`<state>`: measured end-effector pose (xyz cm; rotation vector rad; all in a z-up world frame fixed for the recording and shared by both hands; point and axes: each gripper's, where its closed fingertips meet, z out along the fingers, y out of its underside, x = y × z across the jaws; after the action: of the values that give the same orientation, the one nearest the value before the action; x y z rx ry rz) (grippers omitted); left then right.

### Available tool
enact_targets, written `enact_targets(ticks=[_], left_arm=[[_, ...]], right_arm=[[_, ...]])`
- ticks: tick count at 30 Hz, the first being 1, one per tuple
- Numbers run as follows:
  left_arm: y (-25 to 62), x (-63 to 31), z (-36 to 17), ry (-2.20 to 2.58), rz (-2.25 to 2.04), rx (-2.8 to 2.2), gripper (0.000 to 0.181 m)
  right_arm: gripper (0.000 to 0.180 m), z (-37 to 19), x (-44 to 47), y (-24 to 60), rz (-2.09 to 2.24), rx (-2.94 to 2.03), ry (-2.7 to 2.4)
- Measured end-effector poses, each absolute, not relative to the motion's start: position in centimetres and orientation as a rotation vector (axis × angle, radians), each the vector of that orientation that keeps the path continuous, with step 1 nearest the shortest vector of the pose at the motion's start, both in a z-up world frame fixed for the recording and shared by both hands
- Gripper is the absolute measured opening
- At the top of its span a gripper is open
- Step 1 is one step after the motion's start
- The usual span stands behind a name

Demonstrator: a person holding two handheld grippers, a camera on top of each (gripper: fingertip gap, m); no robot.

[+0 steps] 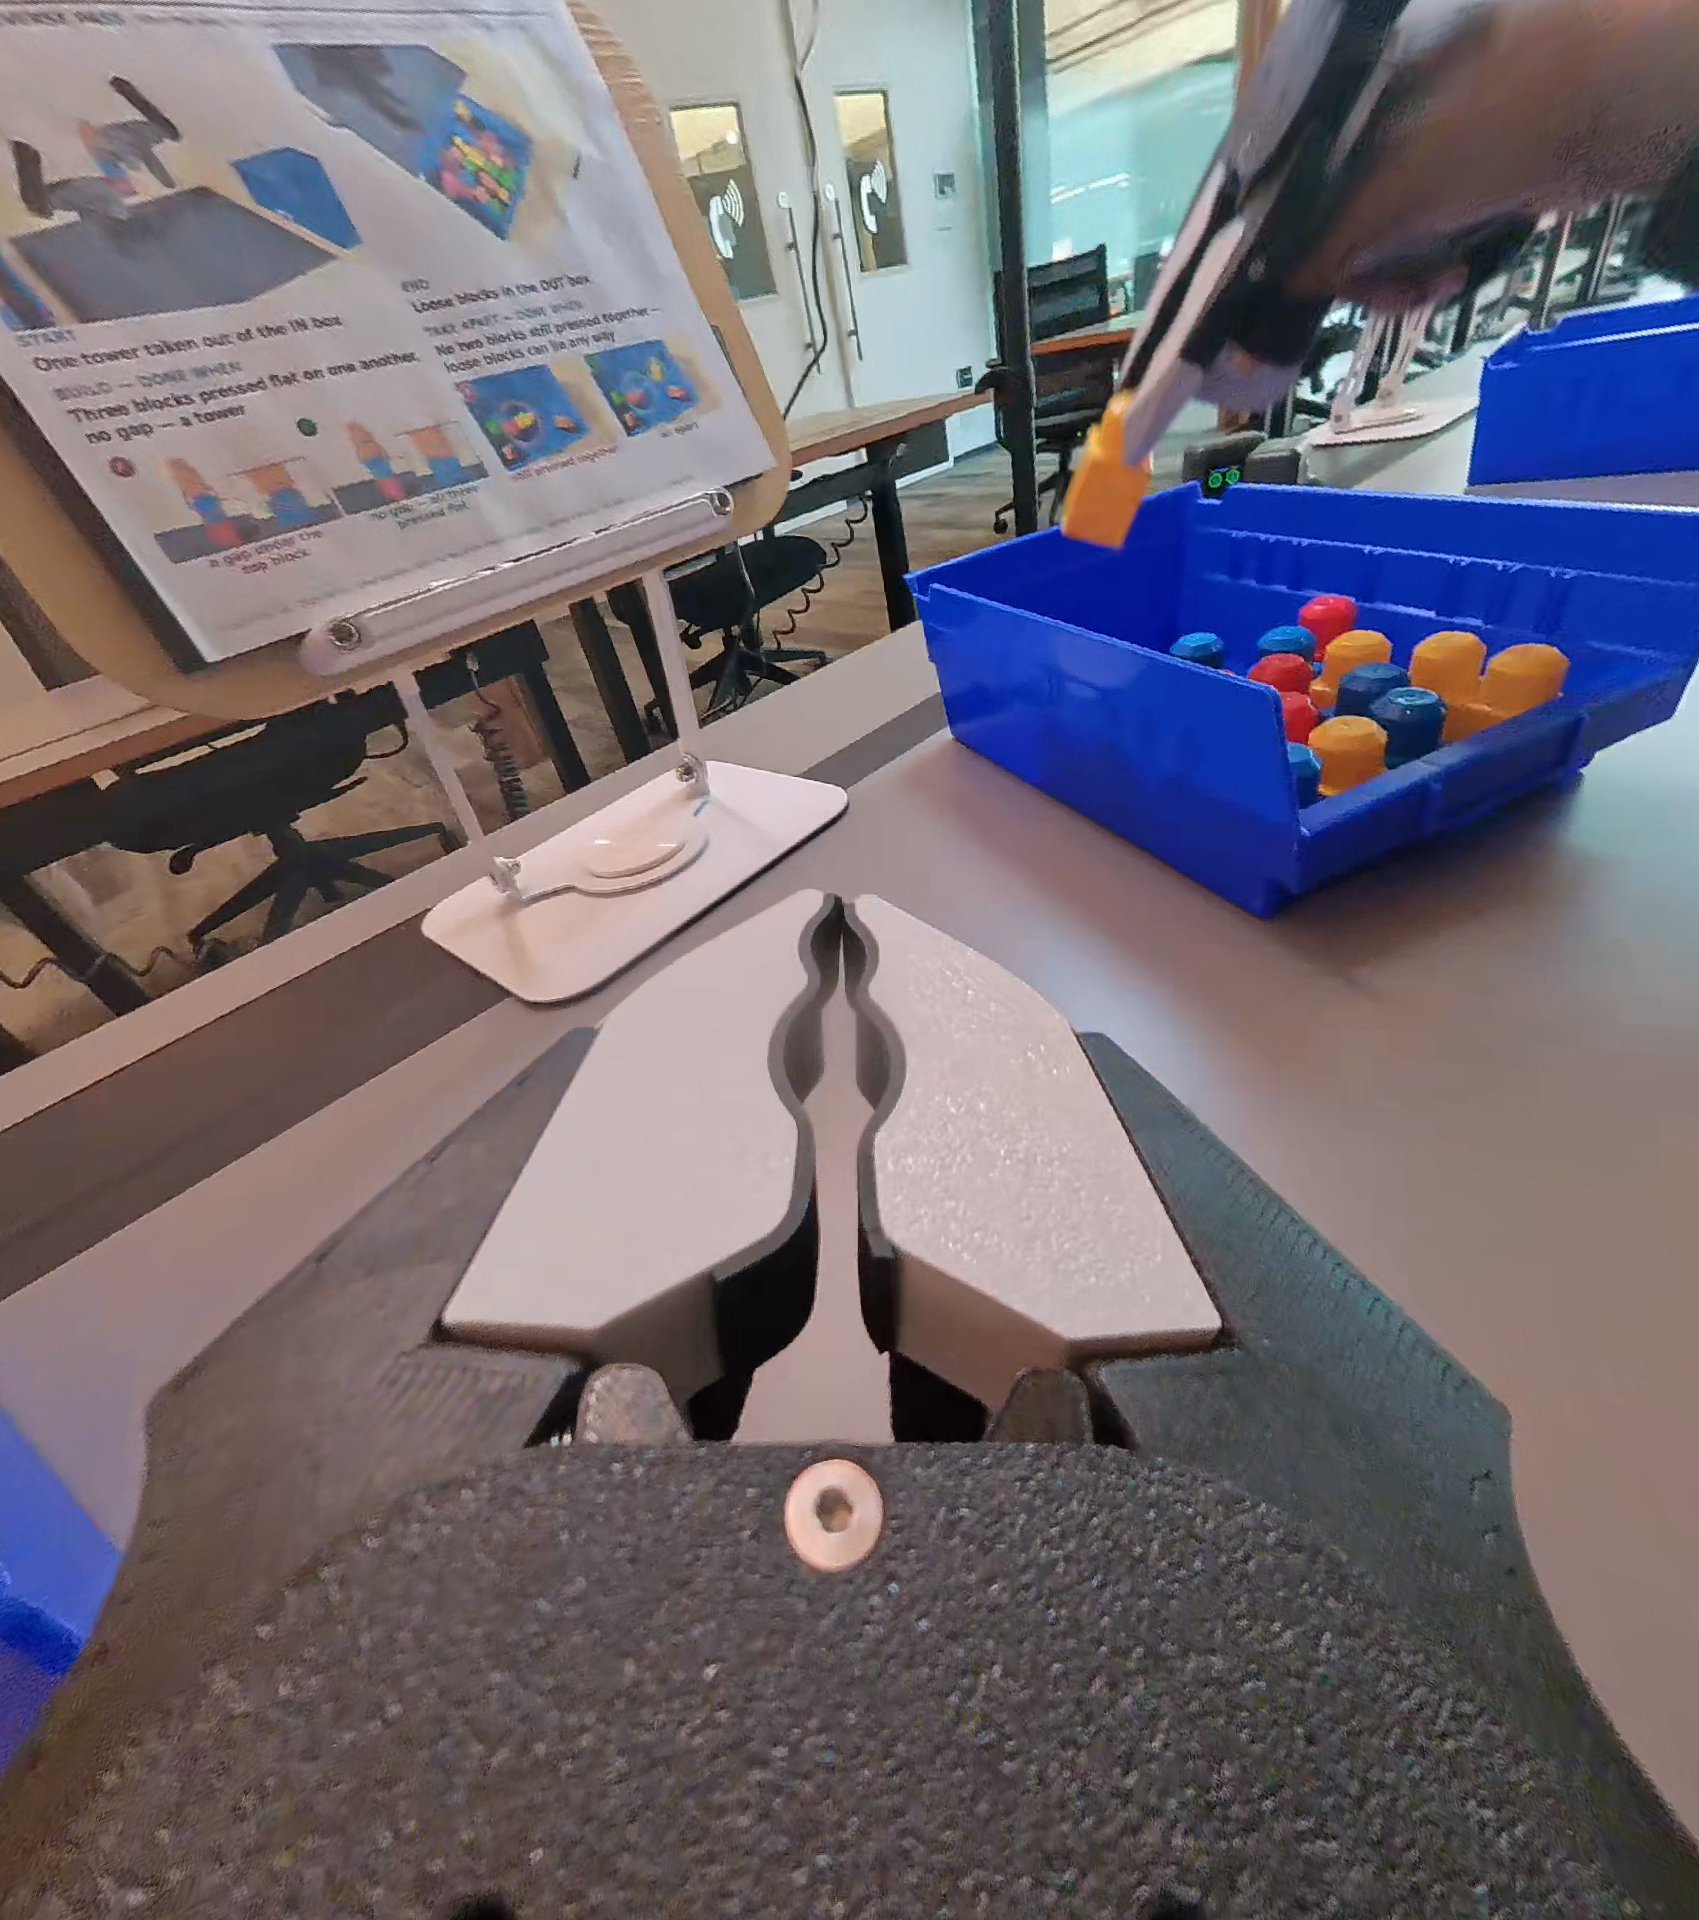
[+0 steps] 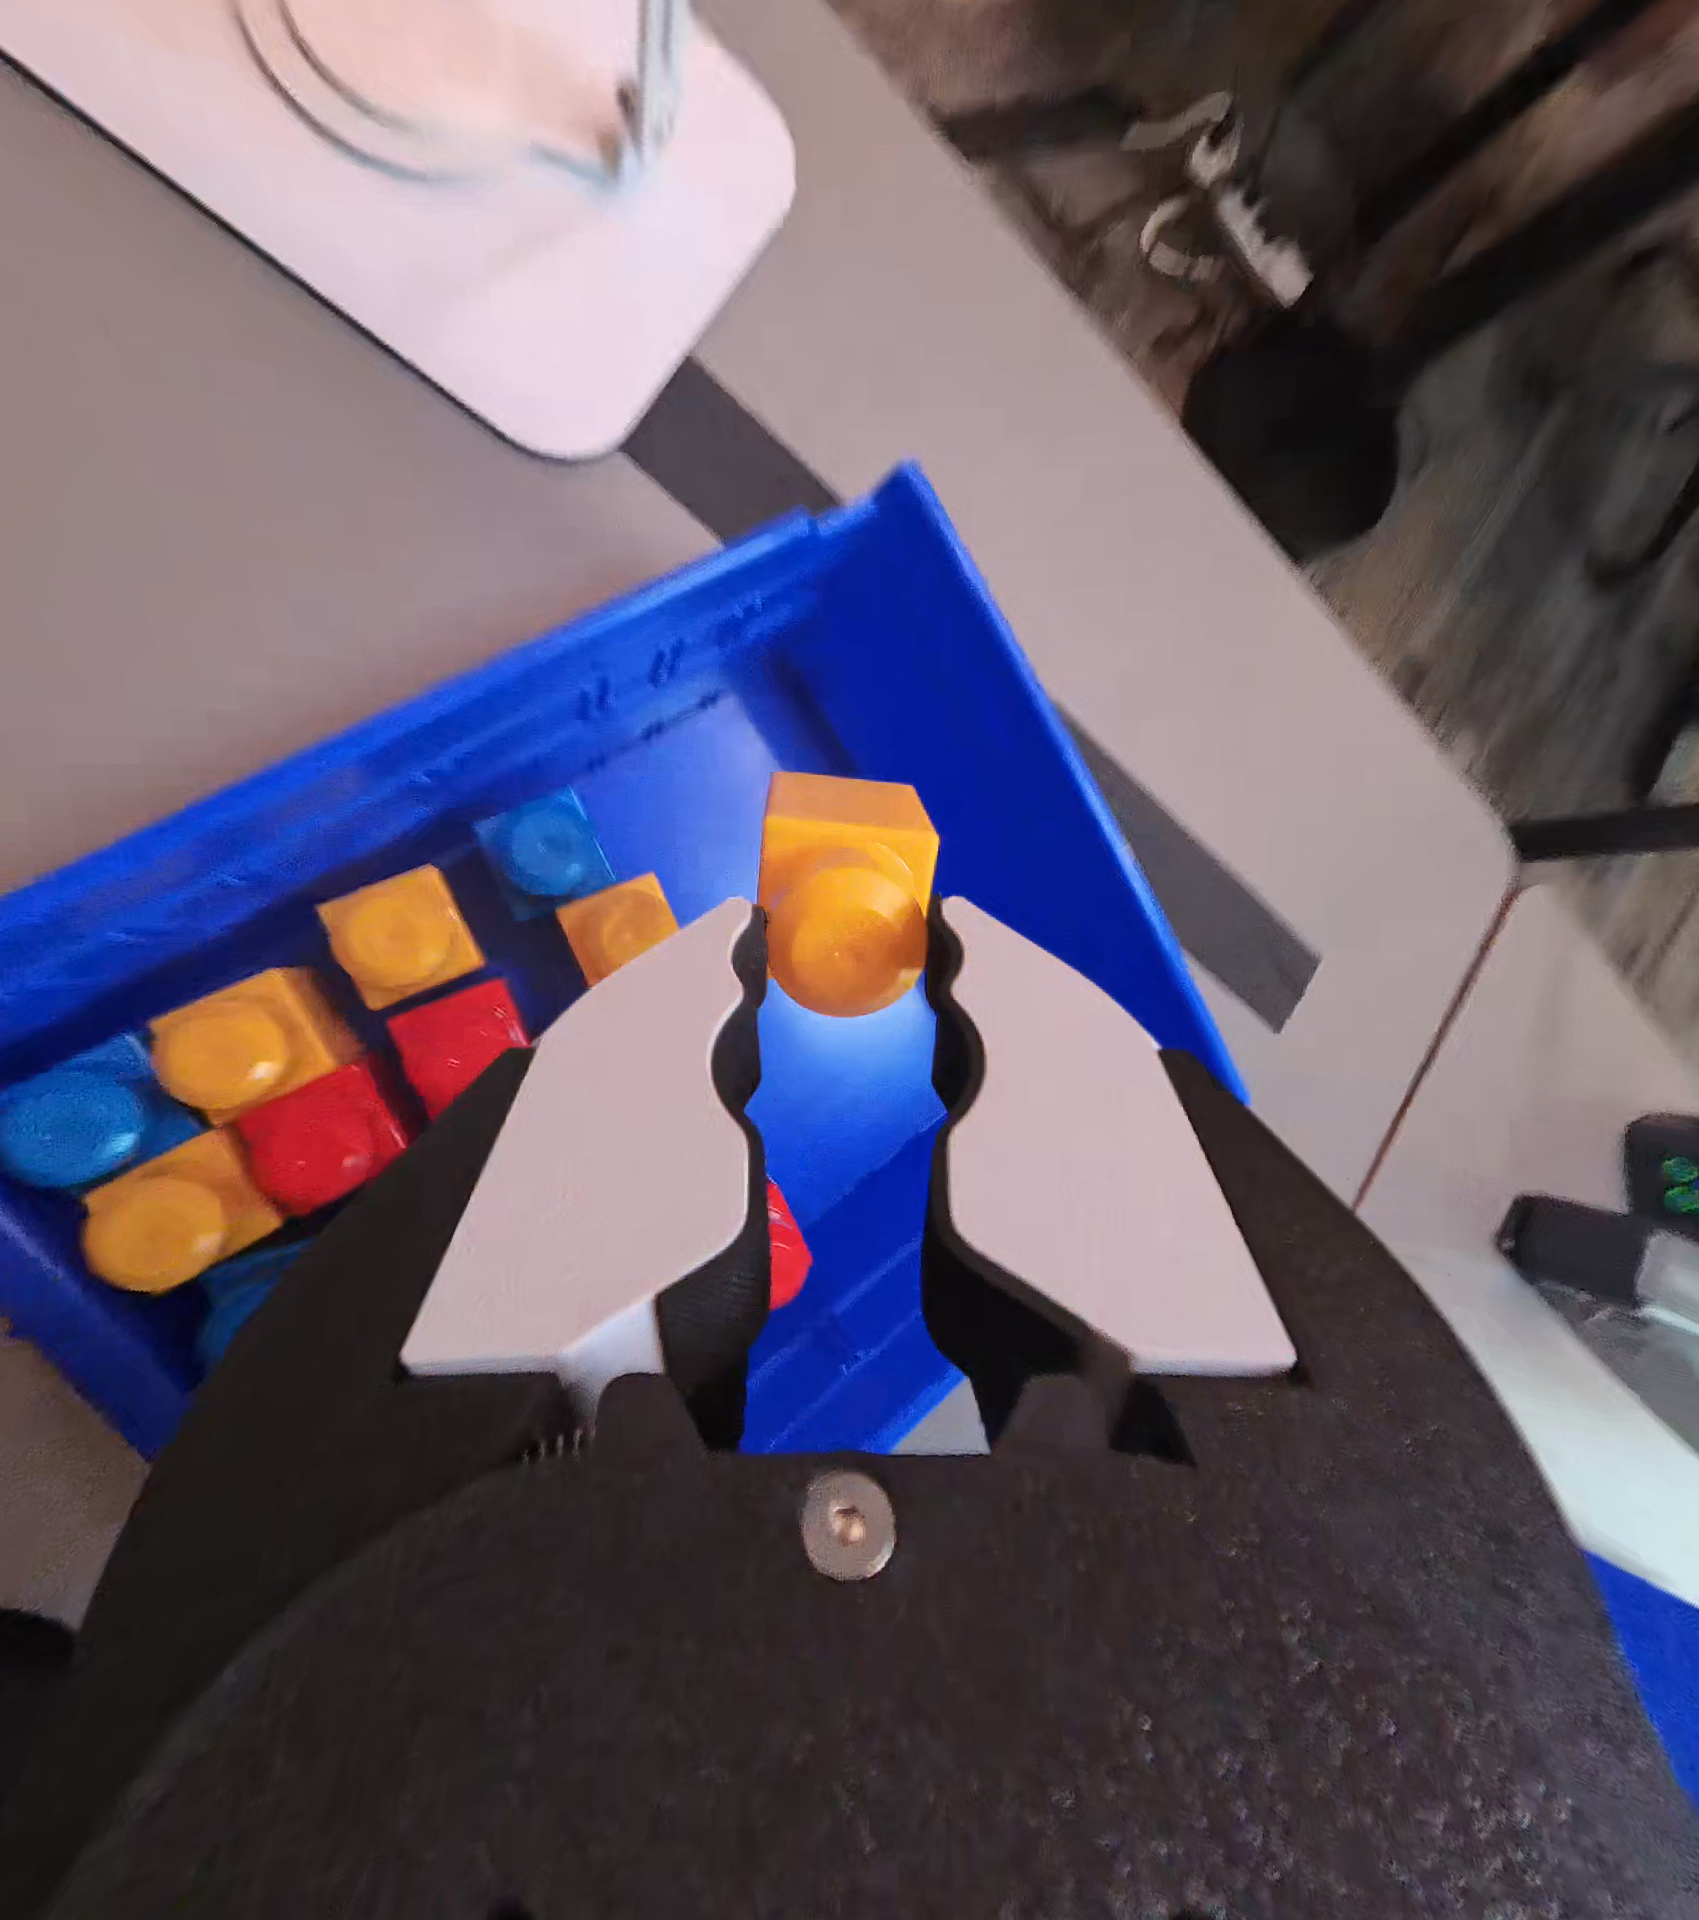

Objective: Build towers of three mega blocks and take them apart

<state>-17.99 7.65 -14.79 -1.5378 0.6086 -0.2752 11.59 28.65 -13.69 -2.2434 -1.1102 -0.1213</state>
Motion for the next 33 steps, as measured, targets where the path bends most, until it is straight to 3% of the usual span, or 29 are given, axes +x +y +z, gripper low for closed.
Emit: enact_targets(ticks=[9,19,26,30,33], left_arm=[[7.9,-18.3,-15.2,0.606,-0.267,-1.557,0.0],[8.0,-18.4,-15.4,0.61,-0.253,-1.566,0.0],[8.4,-21.1,-13.5,0.523,-0.181,-1.546,0.0],[8.6,-26.5,-11.0,0.381,-0.054,-1.558,0.0],[8.6,-33.3,-10.6,0.259,0.126,-1.67,0.0]], right_arm=[[0.03,-22.6,10.5,30.8,0.024,-2.534,-1.22],[0.034,-25.0,7.9,29.6,0.149,-2.621,-1.359],[0.049,-18.7,6.1,29.4,0.231,-2.273,-1.186],[0.039,-9.9,2.4,24.7,0.427,-1.781,-0.984],[0.029,-6.7,0.3,18.1,0.595,-1.568,-0.928]])
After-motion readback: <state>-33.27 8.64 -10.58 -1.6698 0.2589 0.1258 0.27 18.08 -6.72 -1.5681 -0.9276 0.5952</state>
